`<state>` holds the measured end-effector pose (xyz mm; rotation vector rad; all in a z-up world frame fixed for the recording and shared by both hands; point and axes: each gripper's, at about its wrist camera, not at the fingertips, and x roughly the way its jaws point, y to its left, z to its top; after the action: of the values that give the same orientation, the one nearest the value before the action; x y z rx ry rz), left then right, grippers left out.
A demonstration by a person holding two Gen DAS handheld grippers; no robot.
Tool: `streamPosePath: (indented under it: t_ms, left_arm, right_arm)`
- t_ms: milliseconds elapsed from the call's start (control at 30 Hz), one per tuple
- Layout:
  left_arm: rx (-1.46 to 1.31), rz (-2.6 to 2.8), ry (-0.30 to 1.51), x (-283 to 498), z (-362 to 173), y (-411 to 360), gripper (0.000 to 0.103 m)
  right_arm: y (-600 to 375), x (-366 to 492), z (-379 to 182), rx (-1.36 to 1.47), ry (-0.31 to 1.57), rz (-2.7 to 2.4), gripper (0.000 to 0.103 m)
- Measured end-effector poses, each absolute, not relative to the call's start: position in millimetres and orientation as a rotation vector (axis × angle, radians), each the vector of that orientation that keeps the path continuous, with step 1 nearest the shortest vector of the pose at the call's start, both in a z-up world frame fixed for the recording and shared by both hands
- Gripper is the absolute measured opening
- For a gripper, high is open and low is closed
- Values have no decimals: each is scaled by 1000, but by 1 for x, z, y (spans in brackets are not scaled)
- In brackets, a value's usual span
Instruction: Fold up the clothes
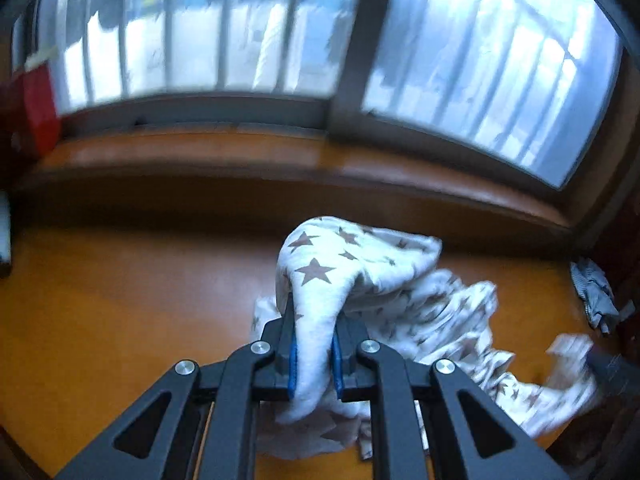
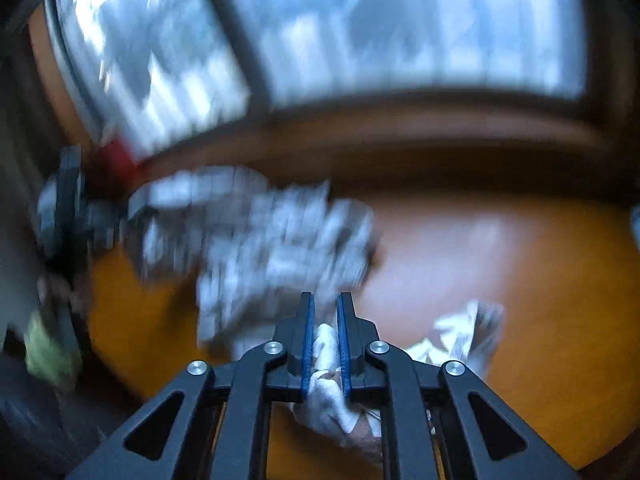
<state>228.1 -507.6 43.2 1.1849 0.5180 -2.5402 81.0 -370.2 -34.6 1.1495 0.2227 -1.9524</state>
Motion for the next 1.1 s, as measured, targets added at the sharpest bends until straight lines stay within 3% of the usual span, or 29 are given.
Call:
streamPosePath:
  t_ms: [100, 167, 200, 233, 300, 333, 400, 667, 767, 800, 867, 900, 933, 1100]
  left_arm:
    - [1233, -2524, 597, 238, 30, -509, 11]
    - [1259, -2516, 594, 241, 25, -505, 11]
    - [1273, -2512, 591, 242, 21, -503, 14]
    - [1285, -2508, 579, 243, 20, -501, 15]
    - [1310, -2499, 552, 244, 16, -495, 22]
    - [1323, -2495, 538, 244, 15, -492, 26]
    - [1329, -2490, 507, 247, 15, -486, 42]
    - [1323, -2685, 415, 278, 36, -449, 46]
    - [1323, -2818, 402, 288, 44, -426, 65]
    - [1338, -2840, 395, 286, 42, -418, 66]
    - [1384, -2842, 359, 279, 33, -404, 66]
    - [1403, -2823, 339, 276, 29, -401, 66]
    - [1421, -2803, 322, 274, 26, -399, 66]
    - [1437, -2770, 332, 264, 20, -398, 66]
  right_arm:
    - [-391, 95, -55, 1204, 386, -1872, 15]
    - [-397, 96, -40, 1146, 363, -1870, 20]
    - [-398, 94, -30, 1118, 324, -1867, 30]
    - [-400, 89, -22, 1098, 267, -1864, 50]
    - [-407, 75, -12, 1068, 152, -1861, 71]
    - [-414, 66, -12, 1071, 117, -1861, 72]
    - [-432, 43, -27, 1123, 101, -1874, 72]
    - [-487, -26, -104, 1409, 20, -1904, 68]
    - [-501, -27, -109, 1399, 63, -1923, 68]
    - [-506, -27, -110, 1394, 79, -1924, 66]
    - [-515, -25, -112, 1386, 110, -1924, 47]
    - [-517, -25, -113, 1382, 118, -1922, 28]
    - [-516, -24, -110, 1367, 113, -1927, 18]
    - [-488, -9, -57, 1201, -29, -1968, 15]
